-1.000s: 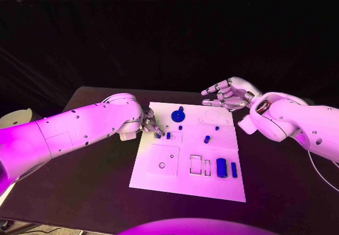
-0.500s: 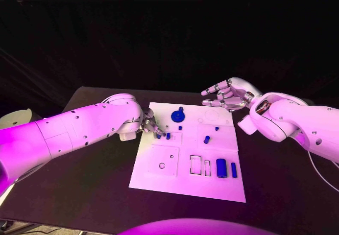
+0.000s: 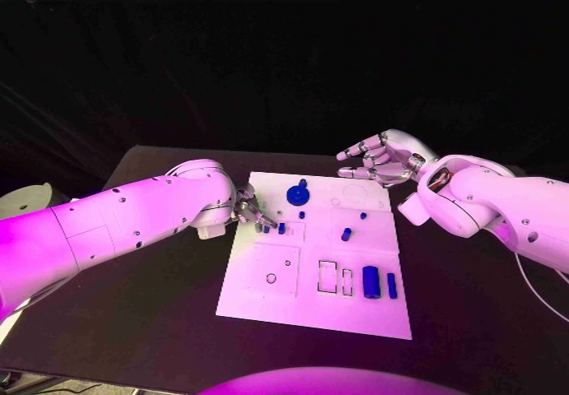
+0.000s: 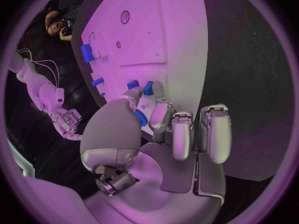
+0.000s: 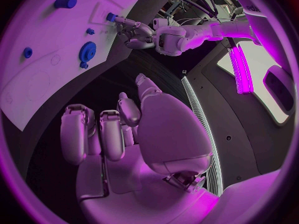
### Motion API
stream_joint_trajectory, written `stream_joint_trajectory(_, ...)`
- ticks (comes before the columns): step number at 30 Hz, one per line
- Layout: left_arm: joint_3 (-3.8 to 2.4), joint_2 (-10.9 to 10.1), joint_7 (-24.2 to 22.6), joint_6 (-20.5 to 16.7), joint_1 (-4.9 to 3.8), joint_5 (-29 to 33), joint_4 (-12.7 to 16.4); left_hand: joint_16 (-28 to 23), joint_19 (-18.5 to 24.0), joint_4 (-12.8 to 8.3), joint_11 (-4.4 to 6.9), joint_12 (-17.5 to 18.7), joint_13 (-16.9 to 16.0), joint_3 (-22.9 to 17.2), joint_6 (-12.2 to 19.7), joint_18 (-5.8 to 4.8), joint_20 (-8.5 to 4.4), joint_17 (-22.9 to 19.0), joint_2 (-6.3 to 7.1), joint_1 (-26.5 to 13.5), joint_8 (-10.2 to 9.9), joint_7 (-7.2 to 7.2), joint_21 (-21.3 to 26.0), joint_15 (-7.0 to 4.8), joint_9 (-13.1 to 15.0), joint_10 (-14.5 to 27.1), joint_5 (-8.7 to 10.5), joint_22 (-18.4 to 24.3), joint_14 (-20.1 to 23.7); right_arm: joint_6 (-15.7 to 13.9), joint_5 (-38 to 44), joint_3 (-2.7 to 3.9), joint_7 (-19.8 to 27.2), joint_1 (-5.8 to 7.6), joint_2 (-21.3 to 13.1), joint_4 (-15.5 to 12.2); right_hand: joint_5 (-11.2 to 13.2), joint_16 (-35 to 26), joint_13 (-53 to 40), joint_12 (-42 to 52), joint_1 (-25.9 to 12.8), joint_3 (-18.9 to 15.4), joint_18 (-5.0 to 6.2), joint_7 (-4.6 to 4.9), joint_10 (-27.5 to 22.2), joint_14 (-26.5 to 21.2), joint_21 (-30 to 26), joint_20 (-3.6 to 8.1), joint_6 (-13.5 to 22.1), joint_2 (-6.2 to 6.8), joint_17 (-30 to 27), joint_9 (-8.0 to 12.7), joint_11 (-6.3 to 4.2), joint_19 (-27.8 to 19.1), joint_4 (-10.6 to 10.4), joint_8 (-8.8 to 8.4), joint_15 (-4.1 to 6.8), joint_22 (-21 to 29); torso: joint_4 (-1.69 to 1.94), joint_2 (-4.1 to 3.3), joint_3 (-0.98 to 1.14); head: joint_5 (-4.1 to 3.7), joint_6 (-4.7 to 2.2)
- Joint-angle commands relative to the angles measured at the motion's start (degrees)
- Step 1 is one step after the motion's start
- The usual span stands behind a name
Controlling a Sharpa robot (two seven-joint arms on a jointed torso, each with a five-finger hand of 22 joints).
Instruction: Assemble the parts on the task board
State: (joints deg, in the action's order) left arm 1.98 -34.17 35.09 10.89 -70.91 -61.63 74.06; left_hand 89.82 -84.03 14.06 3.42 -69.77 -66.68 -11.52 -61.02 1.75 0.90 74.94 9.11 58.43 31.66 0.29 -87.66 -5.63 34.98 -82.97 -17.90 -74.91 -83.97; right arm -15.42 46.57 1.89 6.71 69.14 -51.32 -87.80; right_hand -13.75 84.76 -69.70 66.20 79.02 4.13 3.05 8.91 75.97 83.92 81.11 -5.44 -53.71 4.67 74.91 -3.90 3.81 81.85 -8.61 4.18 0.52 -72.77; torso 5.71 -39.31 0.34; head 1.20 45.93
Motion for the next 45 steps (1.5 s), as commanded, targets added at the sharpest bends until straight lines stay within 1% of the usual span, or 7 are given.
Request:
stream_joint_trajectory(1,-0.18,-0.5,-1.1,-3.2,0.07,0.9,0.6,0.2,-4.4,0.1,0.03,-0.5,-0.5,0.6,-0.2,-0.87,-0.52,15.1,-0.58,0.1,0.2,-0.06,0.2,-0.43,0.1,-0.3,0.11,-12.3,-6.0,1.0,0.3,0.00,0.3,-0.04,0.2,0.1,-0.4,-0.3,0.0,-0.2,-0.2,-0.2,0.59,-0.02,-0.3,4.0,-0.2,0.11,-0.4,-0.62,5.9,-0.1,-0.07,-0.3,0.2,0.18,0.15,0.0,0.00,0.03,0.04,-0.10,-0.12)
stream_joint_trajectory(5,-0.48,-1.3,-5.4,-7.8,0.05,4.2,0.8,0.2,-3.2,0.5,-0.28,1.4,1.4,1.9,1.1,-0.21,-0.50,15.1,-0.86,0.9,-0.2,0.39,2.2,-0.31,0.0,0.9,0.02,-10.2,-6.0,1.1,0.3,0.00,0.3,-0.05,0.2,0.1,-0.4,-0.3,0.0,-0.2,-0.2,-0.2,0.59,-0.02,-0.3,4.0,-0.2,0.11,-0.4,-0.62,5.9,-0.1,-0.07,-0.3,0.2,0.18,0.15,0.0,0.12,0.06,0.11,-0.13,-0.07)
stream_joint_trajectory(9,-0.59,-2.1,-12.9,-14.7,0.03,12.0,0.8,0.2,1.1,2.4,-2.10,15.0,15.1,6.1,6.1,1.89,0.36,15.1,-0.54,2.5,-2.5,2.45,9.5,0.84,-1.3,9.6,0.00,-2.9,-6.0,1.1,0.3,0.00,0.3,-0.05,0.1,0.1,-0.4,-0.3,0.0,-0.2,-0.2,-0.2,0.59,-0.02,-0.3,4.0,-0.2,0.11,-0.4,-0.62,5.9,-0.1,-0.07,-0.3,0.2,0.18,0.15,0.0,0.07,0.04,0.09,-0.13,-0.21)
stream_joint_trajectory(18,-0.63,-2.5,-23.0,-21.3,0.01,14.0,-0.1,-14.1,17.4,2.9,-7.58,27.8,27.3,17.4,17.0,7.89,4.87,-3.2,-0.59,6.1,-6.5,8.27,38.6,5.66,-6.0,26.3,9.43,22.7,3.2,1.2,0.4,-0.01,0.2,-0.06,0.1,0.3,-0.5,-0.3,0.0,-0.1,-0.3,-0.3,0.59,-0.01,-0.3,4.0,-0.2,0.11,-0.3,-0.60,5.9,-0.1,-0.07,-0.3,0.2,0.16,0.15,0.0,0.00,0.00,0.11,-0.07,-0.33)
stream_joint_trajectory(24,-0.44,-1.2,-25.5,-19.9,0.01,6.7,-0.4,-24.7,20.0,-3.4,-7.86,33.2,32.6,7.7,17.2,8.88,5.18,-14.9,-7.00,24.6,-6.6,8.60,46.3,5.67,-8.2,31.0,9.26,28.6,10.1,1.3,0.5,-0.02,0.2,-0.10,0.2,0.4,-0.5,-0.3,0.0,-0.1,-0.3,-0.3,0.59,-0.01,-0.3,4.0,-0.2,0.11,-0.3,-0.60,5.9,-0.1,-0.07,-0.3,0.2,0.16,0.15,0.0,-0.01,-0.04,0.08,-0.11,-0.42)
stream_joint_trajectory(36,0.70,4.6,-33.4,-20.5,0.47,-13.9,-4.0,-32.1,17.6,-5.8,-8.27,50.0,51.9,-5.9,8.6,8.79,4.92,-24.1,1.06,29.6,-17.4,7.95,50.6,5.97,-20.9,26.1,10.34,31.8,11.4,1.5,0.4,-0.04,0.2,-0.17,0.6,0.5,-0.6,-0.3,0.0,-0.1,-0.3,-0.4,0.59,-0.02,-0.2,4.0,-0.2,0.12,-0.3,-0.61,5.9,-0.1,-0.07,-0.3,0.2,0.16,0.15,0.0,-0.15,-0.09,0.08,-0.65,-0.85)
stream_joint_trajectory(45,0.97,8.0,-33.2,-17.7,1.55,-20.3,-7.1,-23.9,13.0,-5.8,-8.54,53.5,56.7,-3.7,6.5,8.82,5.22,-16.4,2.79,26.2,-20.4,7.97,50.9,6.06,-24.0,25.2,10.63,32.7,4.9,1.3,0.3,-0.04,0.4,-0.19,0.7,0.5,-0.7,-0.3,0.0,0.0,-0.3,-0.3,0.58,-0.03,-0.2,4.0,-0.2,0.12,-0.4,-0.73,5.9,-0.1,-0.08,-0.3,0.2,0.17,0.16,0.0,-0.17,-0.07,0.09,-1.06,-0.85)
